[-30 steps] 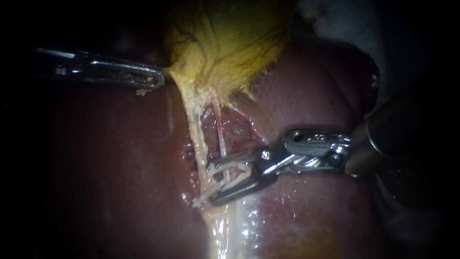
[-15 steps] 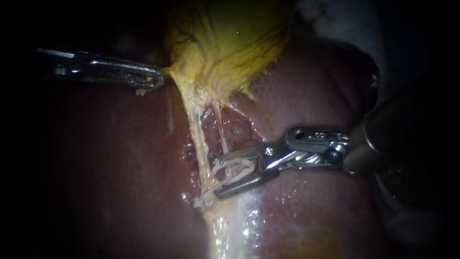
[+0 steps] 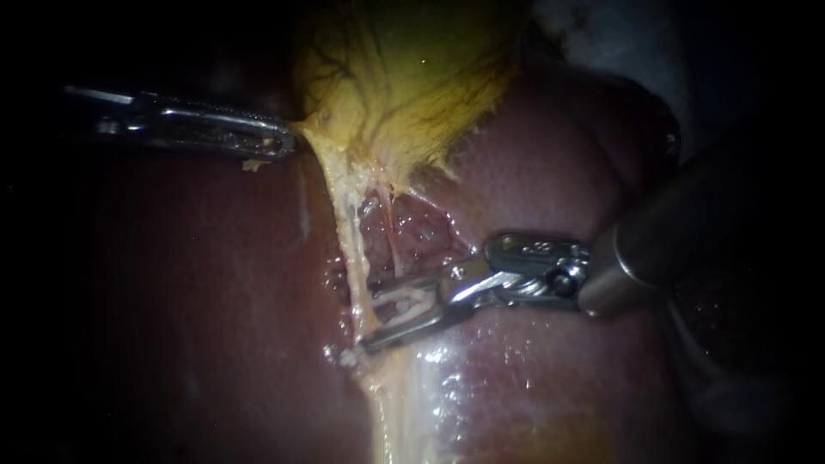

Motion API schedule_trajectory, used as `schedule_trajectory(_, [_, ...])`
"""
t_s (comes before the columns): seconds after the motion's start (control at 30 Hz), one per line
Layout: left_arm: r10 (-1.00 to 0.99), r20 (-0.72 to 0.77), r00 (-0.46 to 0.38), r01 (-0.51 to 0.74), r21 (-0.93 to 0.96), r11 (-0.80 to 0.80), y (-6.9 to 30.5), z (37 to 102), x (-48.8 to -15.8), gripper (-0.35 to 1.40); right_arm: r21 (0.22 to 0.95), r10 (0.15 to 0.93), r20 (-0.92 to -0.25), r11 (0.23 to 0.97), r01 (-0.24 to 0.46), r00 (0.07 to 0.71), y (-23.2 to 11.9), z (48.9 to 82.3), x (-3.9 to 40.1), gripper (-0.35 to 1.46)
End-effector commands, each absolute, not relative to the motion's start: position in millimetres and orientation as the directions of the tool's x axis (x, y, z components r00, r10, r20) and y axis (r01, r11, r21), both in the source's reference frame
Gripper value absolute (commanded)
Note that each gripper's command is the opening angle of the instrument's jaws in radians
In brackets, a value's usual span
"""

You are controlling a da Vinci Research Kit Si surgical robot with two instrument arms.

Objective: Clipping second clip left tube

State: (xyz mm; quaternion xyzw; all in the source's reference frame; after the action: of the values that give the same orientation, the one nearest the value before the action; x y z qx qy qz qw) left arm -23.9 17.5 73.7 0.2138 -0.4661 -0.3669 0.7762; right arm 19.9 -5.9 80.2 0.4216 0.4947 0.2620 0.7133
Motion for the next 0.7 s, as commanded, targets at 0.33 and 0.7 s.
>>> schedule_trajectory(0.33, [-0.769,0.567,0.296,0.372,0.673,0.639,17.5,73.7,-23.9,-0.35,0.882,0.846,-0.472,0.449,0.146,0.249,-6.1,78.1,21.7,0.44])
schedule_trajectory(0.7, [-0.769,0.566,0.296,0.372,0.673,0.639,17.5,73.6,-23.9,-0.35,0.877,0.853,-0.463,0.401,0.263,0.243,-6.3,74.6,22.0,0.43])
